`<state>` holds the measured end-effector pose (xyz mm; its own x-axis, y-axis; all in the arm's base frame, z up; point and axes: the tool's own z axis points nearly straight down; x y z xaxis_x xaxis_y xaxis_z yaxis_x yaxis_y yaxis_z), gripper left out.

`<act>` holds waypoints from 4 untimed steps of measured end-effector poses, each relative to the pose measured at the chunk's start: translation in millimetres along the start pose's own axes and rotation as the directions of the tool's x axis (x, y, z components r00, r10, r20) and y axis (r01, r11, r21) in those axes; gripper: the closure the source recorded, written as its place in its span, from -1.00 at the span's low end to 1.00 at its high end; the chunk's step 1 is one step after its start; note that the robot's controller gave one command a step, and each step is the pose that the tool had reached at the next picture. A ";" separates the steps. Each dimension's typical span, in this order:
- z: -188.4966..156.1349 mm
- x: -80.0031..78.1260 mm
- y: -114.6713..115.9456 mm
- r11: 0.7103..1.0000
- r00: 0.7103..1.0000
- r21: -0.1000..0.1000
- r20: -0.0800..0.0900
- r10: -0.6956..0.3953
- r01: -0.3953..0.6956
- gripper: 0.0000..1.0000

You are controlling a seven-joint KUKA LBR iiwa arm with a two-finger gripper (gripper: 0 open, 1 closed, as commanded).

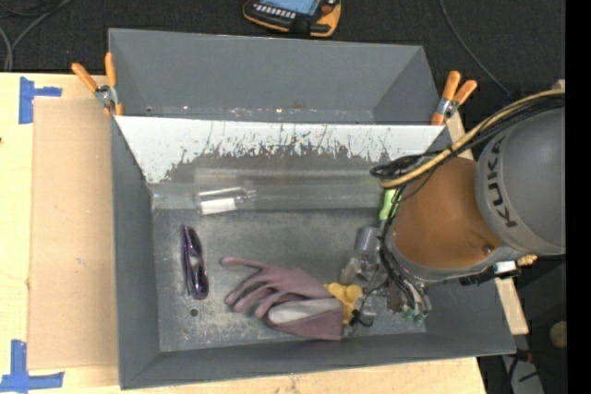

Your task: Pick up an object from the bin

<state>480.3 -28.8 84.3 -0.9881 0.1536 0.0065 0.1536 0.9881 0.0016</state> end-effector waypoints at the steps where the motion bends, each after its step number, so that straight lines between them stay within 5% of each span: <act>1: 0.0 0.0 0.0 1.000 1.000 0.000 0.000 0.000 0.000 1.00; 2: -215.3 -13.8 13.1 0.999 0.999 -0.001 0.004 -0.043 0.043 1.00; 3: -213.7 -13.1 13.0 0.999 0.999 -0.001 0.000 -0.043 0.043 1.00; 4: -166.2 -43.6 28.1 0.966 0.966 -0.001 0.000 -0.258 0.258 1.00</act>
Offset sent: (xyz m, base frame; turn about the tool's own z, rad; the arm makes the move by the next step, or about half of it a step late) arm 0.0158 0.0101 0.2143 -0.0410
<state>528.8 -8.2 250.3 -0.9943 -0.1067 0.0061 -0.1067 0.9943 0.0043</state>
